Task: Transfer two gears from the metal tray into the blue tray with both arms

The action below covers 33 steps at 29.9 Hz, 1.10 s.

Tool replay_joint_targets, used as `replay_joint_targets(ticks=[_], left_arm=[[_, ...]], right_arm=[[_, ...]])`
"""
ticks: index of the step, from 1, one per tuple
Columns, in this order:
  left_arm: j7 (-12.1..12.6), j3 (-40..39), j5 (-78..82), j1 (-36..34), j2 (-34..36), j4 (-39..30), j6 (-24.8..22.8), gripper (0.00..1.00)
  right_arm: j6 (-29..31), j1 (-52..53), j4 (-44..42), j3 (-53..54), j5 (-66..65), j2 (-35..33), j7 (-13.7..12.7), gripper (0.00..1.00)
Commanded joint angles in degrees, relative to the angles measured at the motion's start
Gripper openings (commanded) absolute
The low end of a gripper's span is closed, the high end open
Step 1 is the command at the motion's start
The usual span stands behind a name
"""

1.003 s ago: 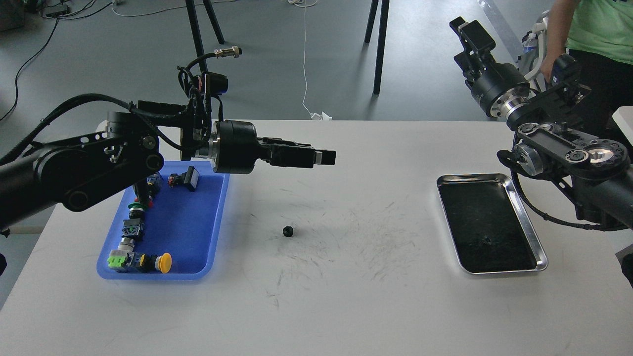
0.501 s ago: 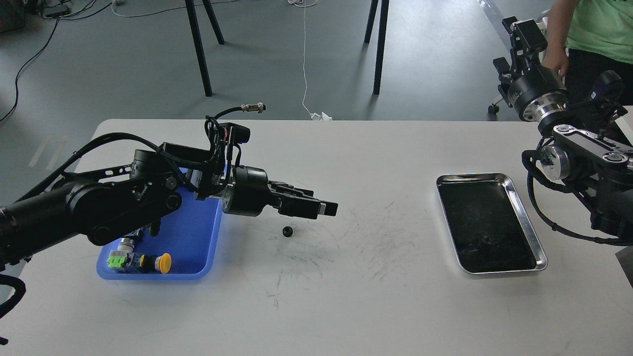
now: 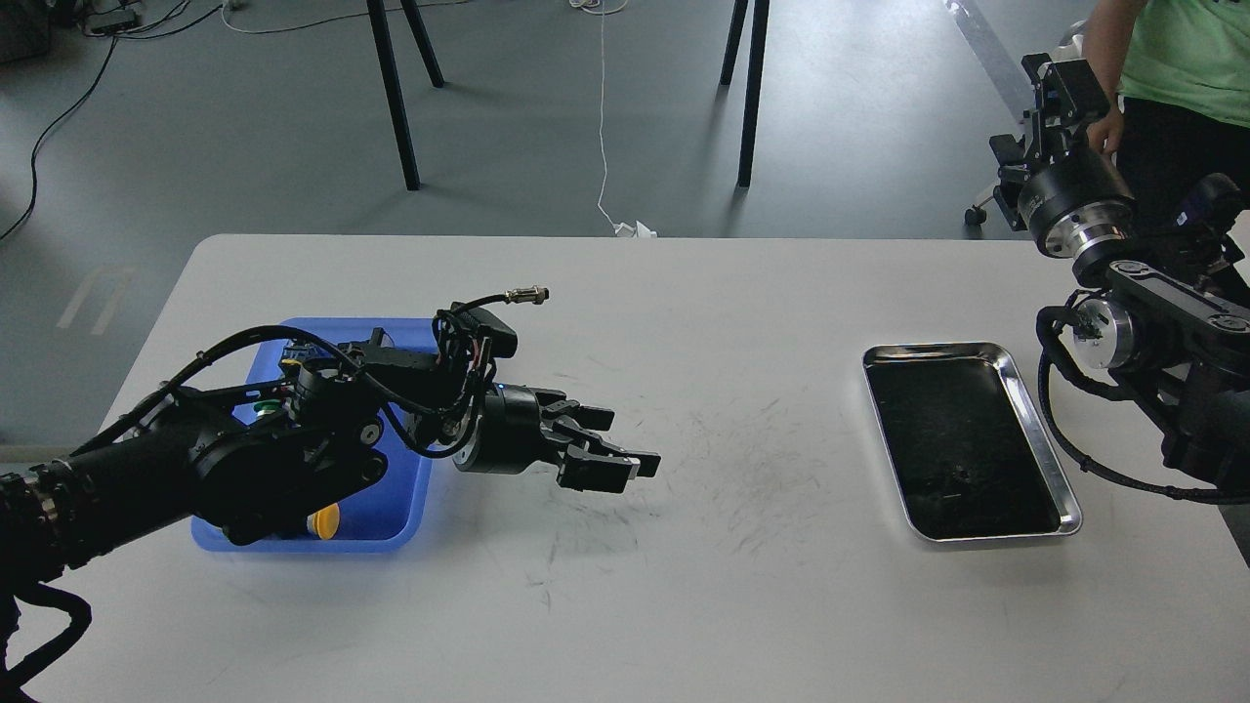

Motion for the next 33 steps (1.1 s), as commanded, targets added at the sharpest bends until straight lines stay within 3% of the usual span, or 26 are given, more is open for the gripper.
replay_joint_targets(ticks=[1, 17, 24, 26, 33], left_arm=[[0.0, 0.1, 2.86, 0.78, -1.04, 0.89, 1.74, 0.98], [0.0, 0.1, 6.56, 2.01, -2.36, 7.57, 7.62, 0.96], [0.0, 0.19, 7.69, 3.16, -2.36, 9.24, 9.03, 0.85], [0.0, 0.54, 9.54, 3.16, -2.19, 9.24, 9.03, 0.76], [0.0, 2.47, 10.6, 3.25, -1.75, 9.24, 9.21, 0.76]], right_arm=[[0.55, -0.21, 0.15, 0.19, 0.1, -0.15, 0.0, 0.95], [2.22, -3.1, 0.24, 0.63, 0.72, -0.32, 0.0, 0.95], [2.49, -3.72, 0.15, 0.63, 0.72, -0.24, 0.0, 0.95], [2.4, -3.72, 0.07, 0.54, 0.72, -0.06, 0.0, 0.95], [2.4, -3.63, 0.06, 0.54, 0.72, 0.38, 0.0, 0.95]])
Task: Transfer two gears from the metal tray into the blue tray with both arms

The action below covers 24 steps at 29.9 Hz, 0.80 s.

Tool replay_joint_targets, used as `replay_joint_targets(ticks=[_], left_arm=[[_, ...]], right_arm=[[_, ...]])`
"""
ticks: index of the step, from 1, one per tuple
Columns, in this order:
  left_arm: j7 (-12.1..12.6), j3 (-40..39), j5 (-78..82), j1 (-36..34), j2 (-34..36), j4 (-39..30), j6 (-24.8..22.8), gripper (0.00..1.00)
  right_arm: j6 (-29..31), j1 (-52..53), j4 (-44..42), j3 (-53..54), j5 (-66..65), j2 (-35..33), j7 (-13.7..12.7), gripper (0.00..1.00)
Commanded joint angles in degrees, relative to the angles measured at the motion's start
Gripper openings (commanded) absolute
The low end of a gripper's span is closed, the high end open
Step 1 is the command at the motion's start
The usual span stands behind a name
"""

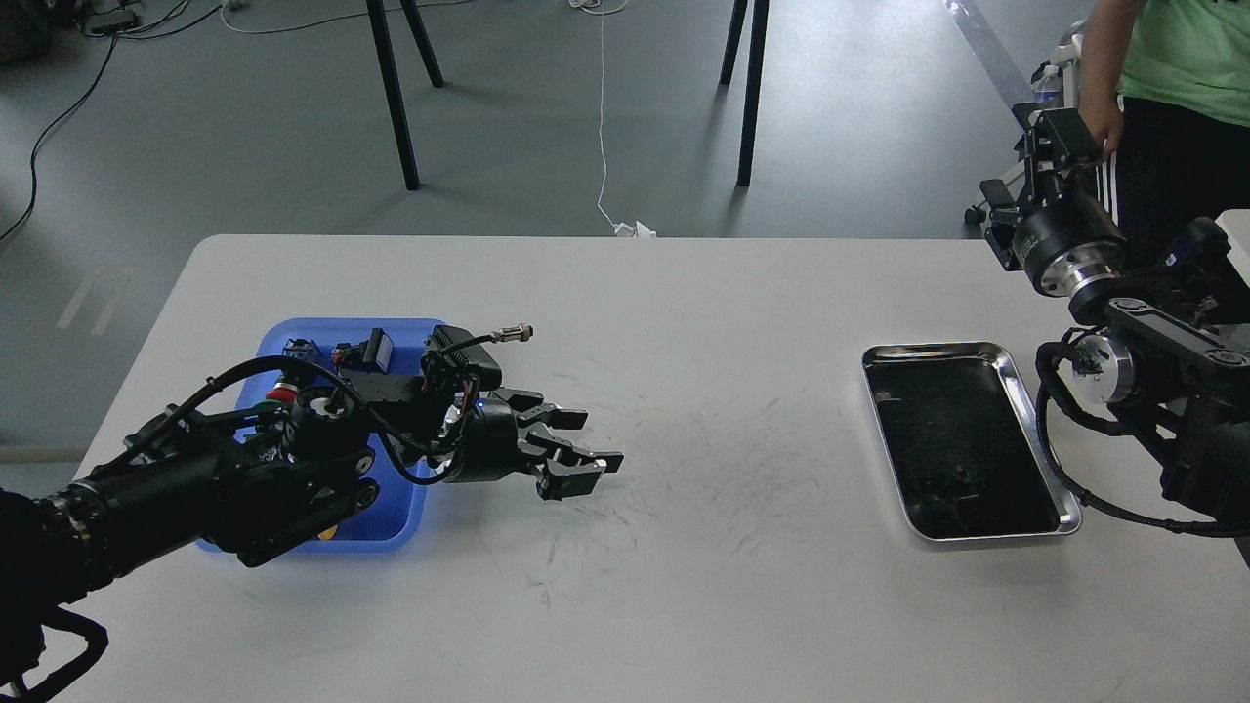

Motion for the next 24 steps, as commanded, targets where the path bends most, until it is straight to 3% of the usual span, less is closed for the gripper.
replay_joint_targets(ticks=[1, 20, 22, 24], left_arm=[[0.0, 0.8, 0.23, -0.04, 0.02, 0.15, 0.32, 0.76], [0.0, 0.89, 9.37, 2.86, 2.04, 0.06, 10.25, 0.76], [0.0, 0.98, 10.51, 3.74, 2.04, 0.67, 10.26, 0.67], [0.0, 0.89, 11.04, 4.44, 2.04, 0.94, 10.25, 0.65]], right_arm=[[-0.03, 0.09, 0.06, 0.0, 0.0, 0.11, 0.0, 0.95], [-0.39, -0.26, -0.47, 0.08, 0.0, 0.46, 0.0, 0.95], [-0.39, -0.26, -0.47, 0.08, 0.0, 0.46, 0.0, 0.95], [-0.3, -0.26, -0.47, 0.08, 0.0, 0.46, 0.0, 0.95]])
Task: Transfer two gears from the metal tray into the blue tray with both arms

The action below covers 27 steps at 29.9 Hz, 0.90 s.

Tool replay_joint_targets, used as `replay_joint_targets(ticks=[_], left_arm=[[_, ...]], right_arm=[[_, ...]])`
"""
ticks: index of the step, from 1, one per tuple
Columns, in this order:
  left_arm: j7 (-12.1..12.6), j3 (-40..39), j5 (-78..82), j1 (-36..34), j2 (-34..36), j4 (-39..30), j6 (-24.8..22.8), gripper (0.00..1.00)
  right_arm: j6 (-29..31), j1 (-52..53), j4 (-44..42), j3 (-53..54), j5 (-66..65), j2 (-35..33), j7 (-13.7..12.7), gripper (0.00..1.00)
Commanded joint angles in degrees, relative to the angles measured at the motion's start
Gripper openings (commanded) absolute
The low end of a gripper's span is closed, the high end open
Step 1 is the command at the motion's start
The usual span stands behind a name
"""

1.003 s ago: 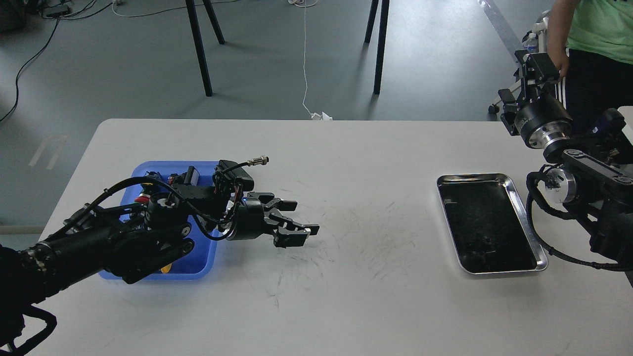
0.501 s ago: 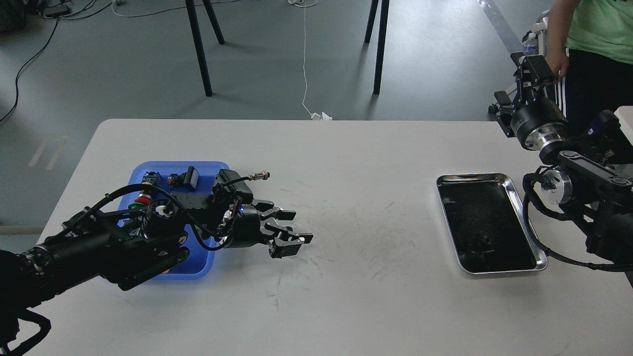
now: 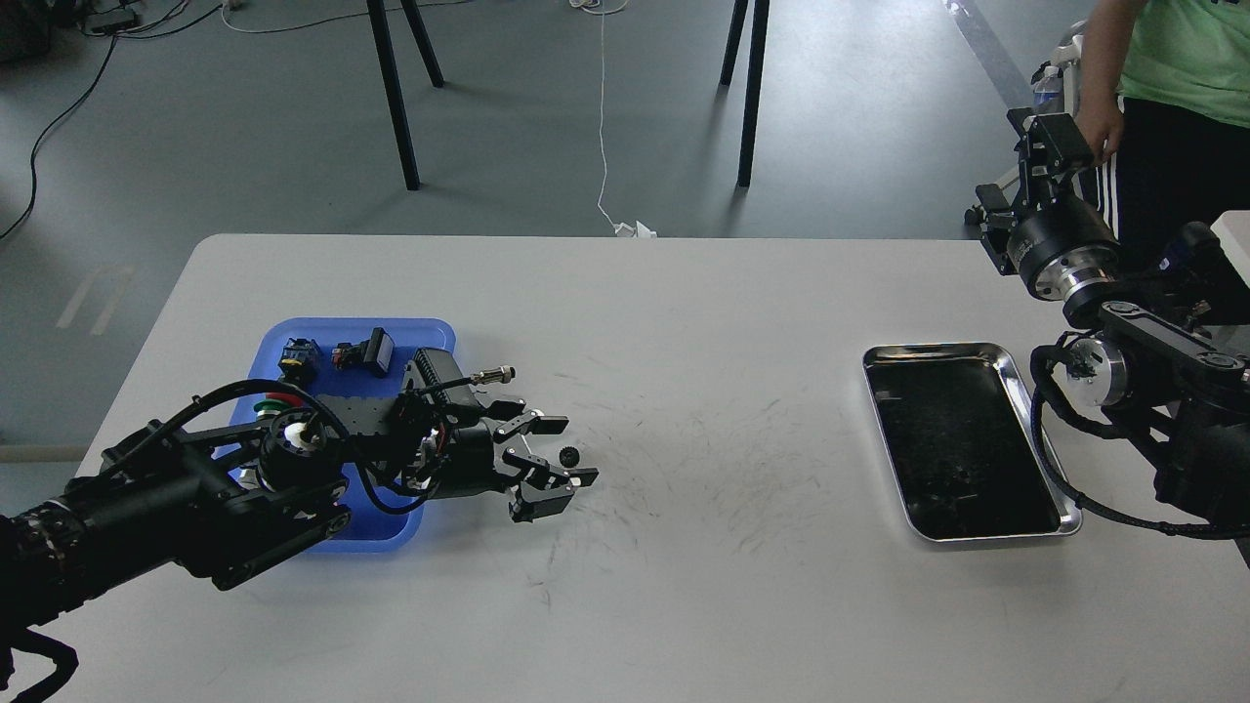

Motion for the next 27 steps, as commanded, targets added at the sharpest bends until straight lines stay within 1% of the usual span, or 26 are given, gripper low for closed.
replay_joint_targets(ticks=[1, 8, 10, 18, 27], left_arm=[[0.0, -0.01, 0.98, 1.15, -0.02, 0.54, 0.1, 0.63], [0.0, -0.1, 1.16, 1.33, -1.16, 1.59, 0.19, 0.61], [0.0, -0.01, 1.25, 1.33, -1.17, 2.03, 0.19, 0.54], [0.0, -0.18, 1.16, 1.15, -2.22, 3.0, 0.28, 0.53], [0.0, -0.1, 1.25, 1.24, -2.66, 3.88, 0.28, 0.44]], right_arm=[[0.09, -0.02, -0.01, 0.01, -0.07, 0.0, 0.0, 0.95], [0.09, -0.01, 0.17, -0.07, 0.01, 0.0, 0.0, 0.95], [0.09, -0.02, 0.08, -0.07, 0.01, 0.0, 0.0, 0.95], [0.09, -0.1, 0.08, -0.07, -0.07, 0.0, 0.0, 0.95], [0.09, -0.1, 0.17, -0.42, -0.07, 0.0, 0.0, 0.95]])
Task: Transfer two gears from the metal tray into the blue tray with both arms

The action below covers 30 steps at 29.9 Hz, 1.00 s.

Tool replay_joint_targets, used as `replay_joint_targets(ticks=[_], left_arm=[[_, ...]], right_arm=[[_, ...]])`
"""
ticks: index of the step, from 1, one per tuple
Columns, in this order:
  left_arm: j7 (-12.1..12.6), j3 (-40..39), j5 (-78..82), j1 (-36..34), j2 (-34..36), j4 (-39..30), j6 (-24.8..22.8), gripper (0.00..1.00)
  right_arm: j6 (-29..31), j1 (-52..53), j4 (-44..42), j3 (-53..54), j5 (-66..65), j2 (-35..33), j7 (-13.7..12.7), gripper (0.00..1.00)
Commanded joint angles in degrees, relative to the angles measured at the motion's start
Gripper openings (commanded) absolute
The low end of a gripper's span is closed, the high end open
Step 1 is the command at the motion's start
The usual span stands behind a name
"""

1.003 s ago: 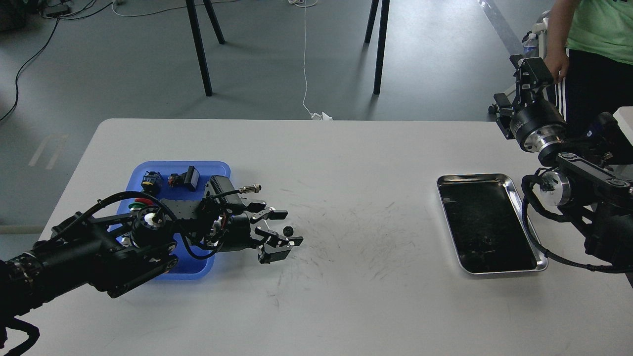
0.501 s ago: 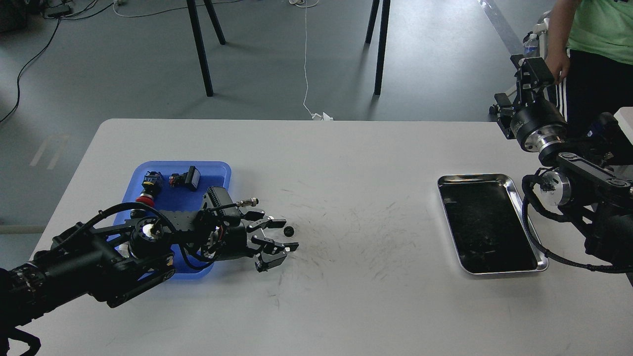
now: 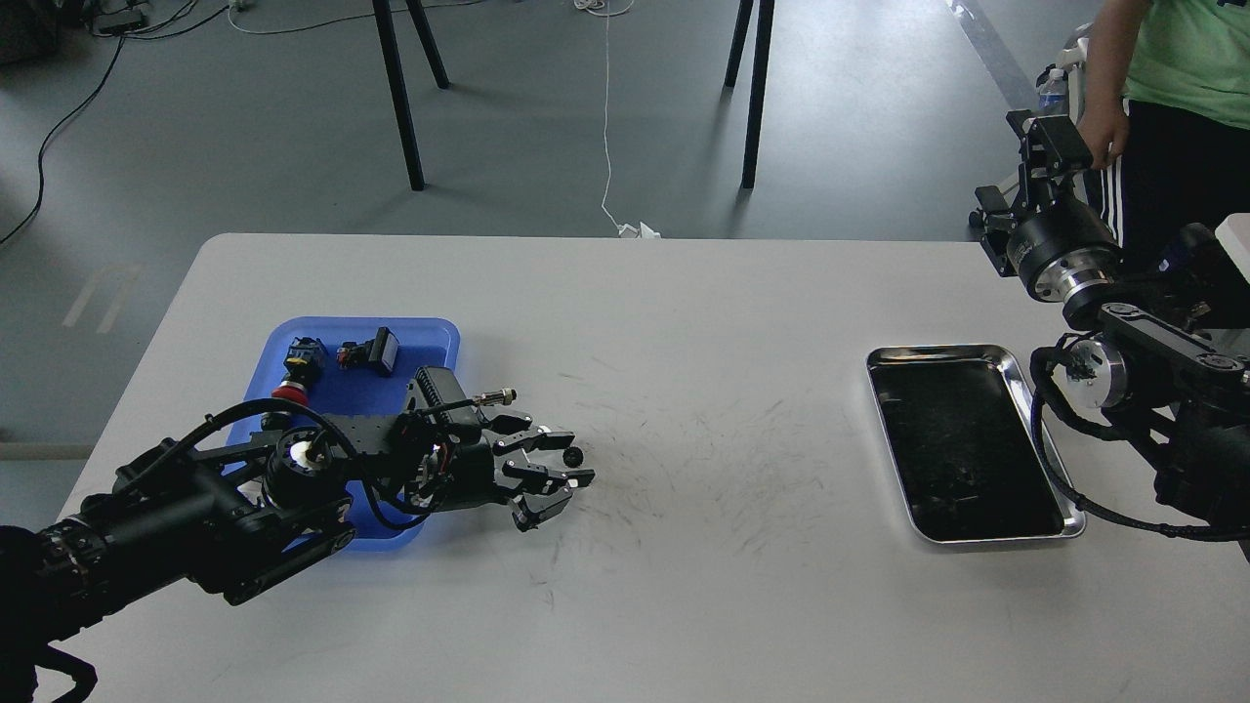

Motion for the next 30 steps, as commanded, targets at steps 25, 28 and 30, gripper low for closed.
replay_joint_targets(ticks=[25, 28, 30], left_arm=[[0.0, -0.29, 0.18, -0.83, 1.95, 0.05, 1.39, 0.16], [0.0, -0.2, 0.09, -2.15, 3.09, -0.22, 1.39, 0.16], [0.0, -0.2, -0.09, -3.55, 3.97, -0.39, 1.39, 0.15]], right_arm=[[0.0, -0.18, -0.14, -0.04, -0.09, 0.18, 0.0, 0.95], [0.0, -0.18, -0.14, -0.13, -0.09, 0.18, 0.0, 0.95], [0.0, -0.18, -0.14, -0.04, -0.09, 0.18, 0.0, 0.95]])
